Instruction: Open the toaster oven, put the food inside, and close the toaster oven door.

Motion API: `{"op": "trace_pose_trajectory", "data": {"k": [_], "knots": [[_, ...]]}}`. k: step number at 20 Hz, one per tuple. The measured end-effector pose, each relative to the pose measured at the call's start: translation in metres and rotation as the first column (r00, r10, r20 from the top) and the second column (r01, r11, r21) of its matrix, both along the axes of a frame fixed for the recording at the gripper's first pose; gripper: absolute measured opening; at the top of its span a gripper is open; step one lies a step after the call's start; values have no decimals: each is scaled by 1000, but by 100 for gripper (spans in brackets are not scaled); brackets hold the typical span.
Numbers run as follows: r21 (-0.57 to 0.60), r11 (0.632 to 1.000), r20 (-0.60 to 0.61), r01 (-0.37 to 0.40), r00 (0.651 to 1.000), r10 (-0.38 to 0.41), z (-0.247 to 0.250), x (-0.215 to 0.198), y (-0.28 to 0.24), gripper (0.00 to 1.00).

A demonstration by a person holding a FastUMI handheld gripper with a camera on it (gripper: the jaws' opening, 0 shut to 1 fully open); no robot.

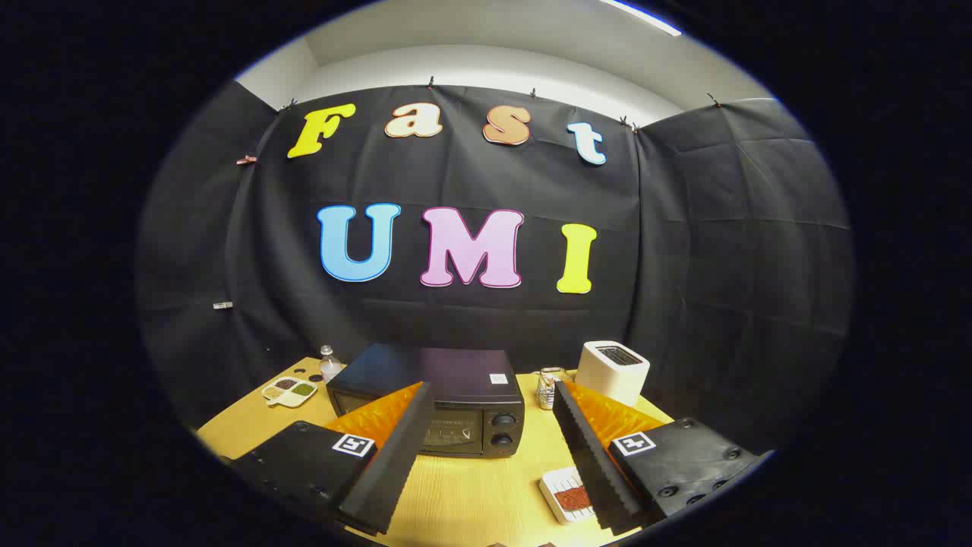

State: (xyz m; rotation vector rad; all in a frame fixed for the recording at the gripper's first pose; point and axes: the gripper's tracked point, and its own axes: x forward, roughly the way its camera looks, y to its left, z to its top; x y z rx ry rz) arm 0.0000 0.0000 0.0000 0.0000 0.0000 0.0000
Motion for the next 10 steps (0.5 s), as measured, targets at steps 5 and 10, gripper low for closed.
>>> {"op": "trace_pose_trajectory", "data": {"k": [5,10], "knots": [[-4,1000,-8,-6,1000,6,-5,-2,5,97],[6,1000,-30,-17,999,17,-17,-3,12,97]]}}
